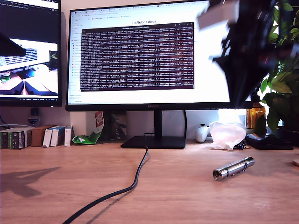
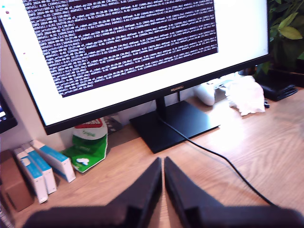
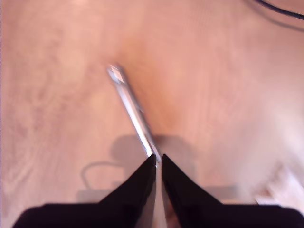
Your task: Pick the metallic laser pointer with your right arm, pass it to your left arm, then place it down to the left side of the table
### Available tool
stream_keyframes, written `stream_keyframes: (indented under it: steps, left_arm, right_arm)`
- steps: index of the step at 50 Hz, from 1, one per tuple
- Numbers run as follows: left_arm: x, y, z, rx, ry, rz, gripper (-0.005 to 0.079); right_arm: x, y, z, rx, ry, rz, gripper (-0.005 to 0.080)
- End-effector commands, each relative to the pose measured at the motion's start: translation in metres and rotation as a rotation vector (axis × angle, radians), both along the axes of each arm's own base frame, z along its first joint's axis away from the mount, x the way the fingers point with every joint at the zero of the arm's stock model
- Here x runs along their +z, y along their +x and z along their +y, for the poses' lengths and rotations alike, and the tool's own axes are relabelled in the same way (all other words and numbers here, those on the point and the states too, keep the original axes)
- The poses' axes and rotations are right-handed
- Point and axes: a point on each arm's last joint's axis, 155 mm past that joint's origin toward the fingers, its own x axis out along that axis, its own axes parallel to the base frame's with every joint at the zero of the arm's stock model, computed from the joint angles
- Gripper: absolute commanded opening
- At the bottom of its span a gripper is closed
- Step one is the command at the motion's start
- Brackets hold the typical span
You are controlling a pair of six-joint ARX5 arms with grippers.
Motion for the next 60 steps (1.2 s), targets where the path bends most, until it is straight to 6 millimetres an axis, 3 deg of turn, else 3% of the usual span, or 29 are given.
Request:
stream_keyframes:
  steps: [1, 5, 17, 25, 37, 47, 60]
  left_arm:
    - [-0.002, -0.001, -0.002, -0.012, 0.003, 0.005, -0.0021]
    - [-0.006, -0.001, -0.002, -0.011, 0.004, 0.019, -0.0021]
    - [-0.012, -0.002, -0.002, -0.011, 0.006, 0.047, -0.0021]
    - [-0.013, -0.002, -0.002, -0.011, 0.007, 0.051, -0.0021]
    - [-0.013, -0.002, -0.002, -0.011, 0.007, 0.051, -0.0021]
    - [-0.013, -0.002, -0.002, -0.011, 0.007, 0.052, -0.0021]
    - [-0.016, -0.003, -0.002, -0.011, 0.008, 0.065, -0.0021]
  right_arm:
    - [-0.008, -0.002, -0.001, 0.007, -0.011, 0.027, -0.0010]
    - [-0.014, -0.003, -0.002, 0.019, -0.020, 0.041, 0.0013]
    - [-0.016, -0.012, 0.007, 0.018, 0.047, 0.102, 0.0287]
    - [-0.019, -0.013, 0.008, -0.009, 0.064, 0.117, 0.0305]
    - [-0.042, -0.025, -0.007, -0.025, 0.014, 0.157, 0.0348]
    - [-0.046, -0.021, -0.010, -0.037, 0.016, 0.148, 0.0395]
    - [-0.065, -0.014, -0.013, -0.041, -0.016, 0.161, 0.0440]
